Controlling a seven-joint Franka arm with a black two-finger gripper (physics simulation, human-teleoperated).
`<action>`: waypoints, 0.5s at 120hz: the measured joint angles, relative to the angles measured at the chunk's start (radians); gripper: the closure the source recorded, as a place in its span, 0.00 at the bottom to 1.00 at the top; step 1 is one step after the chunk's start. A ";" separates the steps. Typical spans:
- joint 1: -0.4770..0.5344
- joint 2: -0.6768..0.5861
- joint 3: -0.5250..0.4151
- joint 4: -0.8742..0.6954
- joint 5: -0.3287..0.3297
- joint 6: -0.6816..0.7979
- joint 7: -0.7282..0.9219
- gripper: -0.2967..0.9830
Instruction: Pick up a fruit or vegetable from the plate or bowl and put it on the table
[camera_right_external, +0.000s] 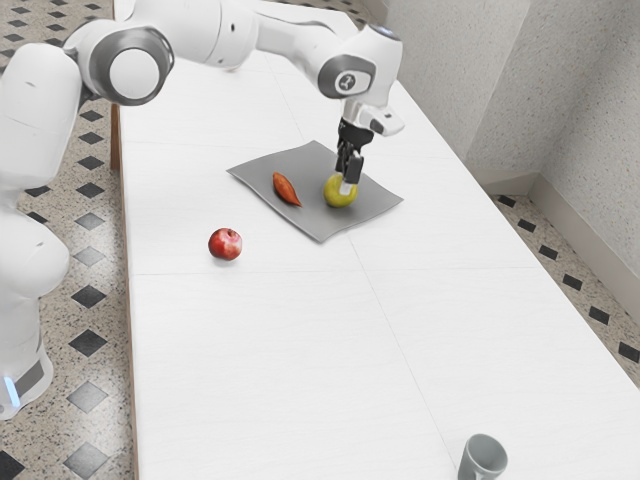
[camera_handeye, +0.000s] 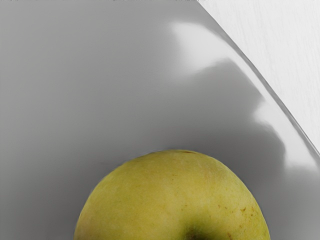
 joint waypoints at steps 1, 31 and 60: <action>0.000 0.000 0.000 0.000 0.000 0.001 0.000 0.23; 0.000 0.025 0.001 -0.005 -0.002 0.016 -0.001 0.23; 0.005 0.035 0.007 -0.029 -0.017 0.031 -0.003 0.25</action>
